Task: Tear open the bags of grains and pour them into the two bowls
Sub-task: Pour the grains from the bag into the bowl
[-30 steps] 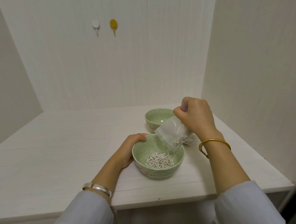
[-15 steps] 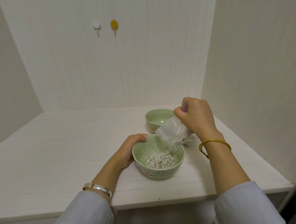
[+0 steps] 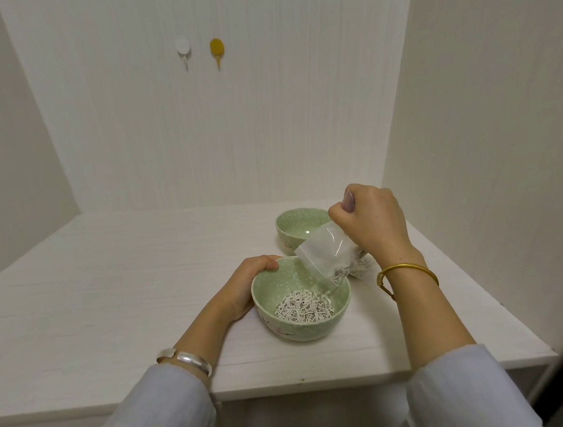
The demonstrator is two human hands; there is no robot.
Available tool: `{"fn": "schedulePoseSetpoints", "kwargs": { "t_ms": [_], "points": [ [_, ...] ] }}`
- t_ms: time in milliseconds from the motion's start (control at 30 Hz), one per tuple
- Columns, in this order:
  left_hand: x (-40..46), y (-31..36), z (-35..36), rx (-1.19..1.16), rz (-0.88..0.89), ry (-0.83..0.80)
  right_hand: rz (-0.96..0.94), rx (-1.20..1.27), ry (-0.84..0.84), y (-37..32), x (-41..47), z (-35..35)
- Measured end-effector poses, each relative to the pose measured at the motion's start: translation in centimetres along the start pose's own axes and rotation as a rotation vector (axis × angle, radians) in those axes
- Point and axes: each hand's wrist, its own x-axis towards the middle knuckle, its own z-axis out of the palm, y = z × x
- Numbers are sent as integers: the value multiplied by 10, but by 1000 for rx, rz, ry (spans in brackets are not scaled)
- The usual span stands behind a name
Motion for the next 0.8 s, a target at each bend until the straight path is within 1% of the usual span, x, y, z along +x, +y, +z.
{"fn": "schedulePoseSetpoints", "kwargs": {
  "t_ms": [367, 800],
  "points": [
    [1, -1, -1, 5, -10, 1, -16, -44, -33, -2, 1, 2],
    [2, -3, -2, -7, -11, -13, -43, -100, -35, -4, 1, 0]
  ]
}}
